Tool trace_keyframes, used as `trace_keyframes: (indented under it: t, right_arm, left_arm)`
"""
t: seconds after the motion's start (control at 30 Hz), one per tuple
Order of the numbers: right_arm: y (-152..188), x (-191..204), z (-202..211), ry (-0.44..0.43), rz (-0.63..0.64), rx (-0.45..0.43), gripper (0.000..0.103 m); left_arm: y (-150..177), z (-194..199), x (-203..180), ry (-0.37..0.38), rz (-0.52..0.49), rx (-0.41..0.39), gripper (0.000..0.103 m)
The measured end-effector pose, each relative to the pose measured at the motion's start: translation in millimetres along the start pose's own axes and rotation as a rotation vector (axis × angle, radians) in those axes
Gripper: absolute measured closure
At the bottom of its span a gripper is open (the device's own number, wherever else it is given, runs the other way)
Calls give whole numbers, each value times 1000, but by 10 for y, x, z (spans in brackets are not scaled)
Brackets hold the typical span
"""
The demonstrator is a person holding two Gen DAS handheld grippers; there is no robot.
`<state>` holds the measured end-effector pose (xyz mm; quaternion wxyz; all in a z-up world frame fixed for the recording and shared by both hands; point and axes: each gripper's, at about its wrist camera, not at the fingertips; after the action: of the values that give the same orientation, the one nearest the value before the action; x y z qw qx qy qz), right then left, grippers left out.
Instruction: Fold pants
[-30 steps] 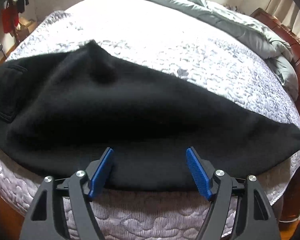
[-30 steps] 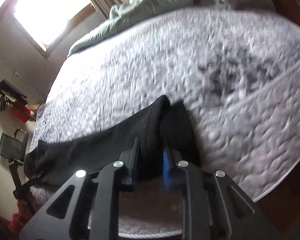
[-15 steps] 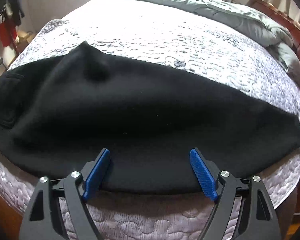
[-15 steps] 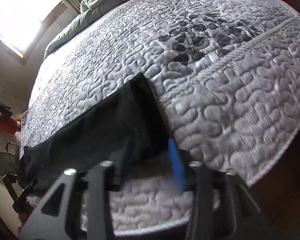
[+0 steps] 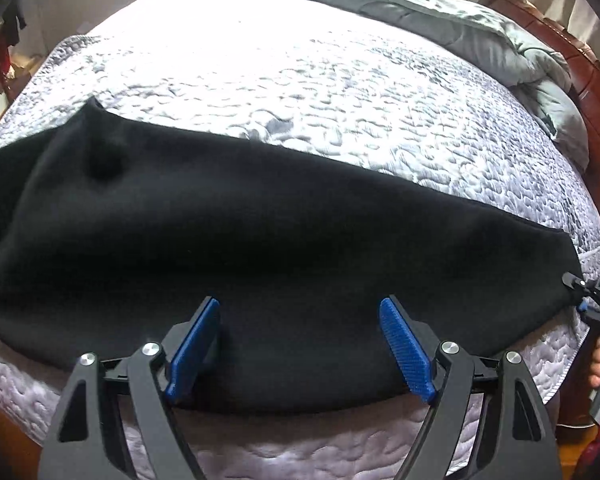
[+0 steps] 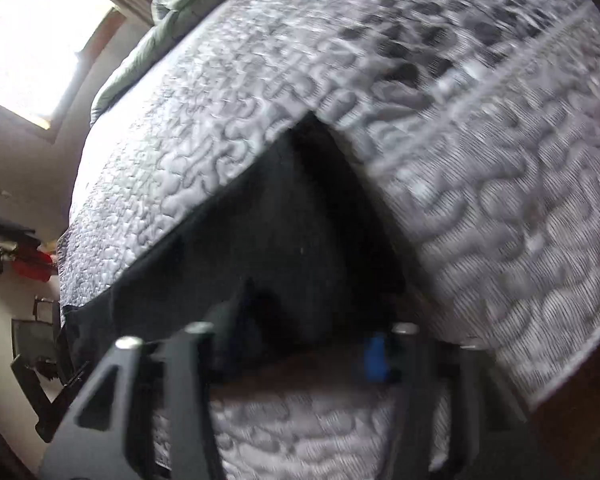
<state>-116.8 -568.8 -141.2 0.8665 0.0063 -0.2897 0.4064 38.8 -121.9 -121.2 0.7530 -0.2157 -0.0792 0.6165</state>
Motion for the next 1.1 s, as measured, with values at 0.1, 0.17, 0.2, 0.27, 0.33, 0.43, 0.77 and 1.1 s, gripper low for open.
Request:
trace_keyframes:
  t: [0.1,0.17,0.2,0.27,0.33,0.43,0.77,1.1]
  right_arm:
    - [-87,108,28,-76,16,-9,94]
    - [-181,245,205,-108,65,-51,94]
    - [-233,301,327,-124,81,-76,94]
    - [-323,419,606,-164,120,-146,94]
    - [-380,526,921,-165,162,-245,95]
    - [-457,386,980,-71,130,-283,94]
    - [-474,-301,122,105,-43,-87,94]
    - [-260,954,523,151,218,-211,92]
  left_arm:
    - [13,-16,-11,-1,5,11,20]
    - [-2,47,18,-14,6,-17,20]
    - [-13,97,43,-25,9,-39,20]
    - [-49,238,95,-54,18,-107,20]
    - [-63,377,157,-81,13,-176,20]
    - [-45,394,251,-138,2,-213,15]
    - [32,-58,394,-143,-27,-44,13]
    - [123,307,838,-157,77,-76,13]
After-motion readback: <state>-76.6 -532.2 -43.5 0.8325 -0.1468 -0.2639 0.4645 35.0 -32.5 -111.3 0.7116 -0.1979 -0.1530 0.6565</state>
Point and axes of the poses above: each gripper's, at about its wrist camera, not at the fingertips, and z roughly against the way its jaws point, x to its left, y to its underside, and after that the axes turned 3 degrees about -z, right-handed
